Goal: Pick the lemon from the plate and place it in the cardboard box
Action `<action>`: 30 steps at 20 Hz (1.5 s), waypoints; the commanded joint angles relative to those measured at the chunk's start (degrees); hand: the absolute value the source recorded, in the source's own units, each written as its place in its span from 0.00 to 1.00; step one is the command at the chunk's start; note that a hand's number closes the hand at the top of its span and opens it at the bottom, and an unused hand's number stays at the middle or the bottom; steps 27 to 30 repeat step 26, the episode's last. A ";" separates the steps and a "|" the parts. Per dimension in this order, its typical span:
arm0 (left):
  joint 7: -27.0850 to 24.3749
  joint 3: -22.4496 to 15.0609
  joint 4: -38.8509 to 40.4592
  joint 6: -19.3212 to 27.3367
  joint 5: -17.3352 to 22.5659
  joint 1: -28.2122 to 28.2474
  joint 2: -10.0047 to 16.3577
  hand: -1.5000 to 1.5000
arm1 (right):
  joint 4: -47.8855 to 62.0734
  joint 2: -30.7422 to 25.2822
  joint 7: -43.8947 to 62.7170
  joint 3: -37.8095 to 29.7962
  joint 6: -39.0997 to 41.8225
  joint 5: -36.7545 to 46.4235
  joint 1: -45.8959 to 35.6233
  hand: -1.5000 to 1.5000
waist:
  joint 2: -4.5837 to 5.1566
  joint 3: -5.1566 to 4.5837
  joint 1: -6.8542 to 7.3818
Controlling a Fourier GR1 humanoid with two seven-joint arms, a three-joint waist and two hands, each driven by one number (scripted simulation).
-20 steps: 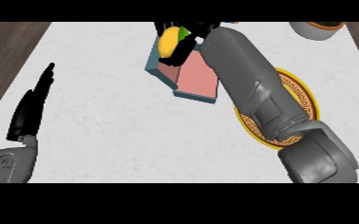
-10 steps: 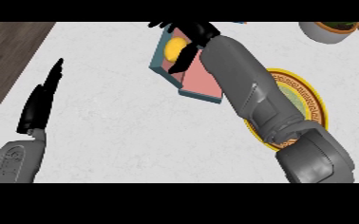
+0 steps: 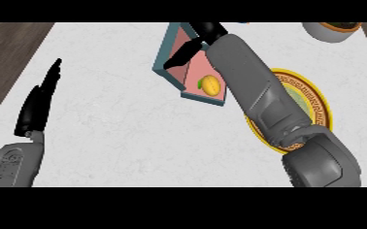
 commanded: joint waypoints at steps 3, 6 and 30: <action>-0.23 0.05 -2.87 0.35 0.02 3.54 -0.25 0.50 | -1.12 -2.68 -3.65 -6.04 2.61 -5.94 2.58 0.00 | -0.18 0.07 -0.95; -0.88 -0.05 -1.92 1.06 -0.64 2.93 -0.46 0.50 | -0.87 -6.02 -2.40 -7.69 8.12 -7.62 0.86 0.00 | -0.10 0.03 -1.47; 0.52 -0.75 -3.24 0.83 -0.61 1.58 -1.42 0.50 | -0.30 -30.77 -7.11 -6.23 25.38 -4.89 7.91 0.00 | 1.48 0.27 0.35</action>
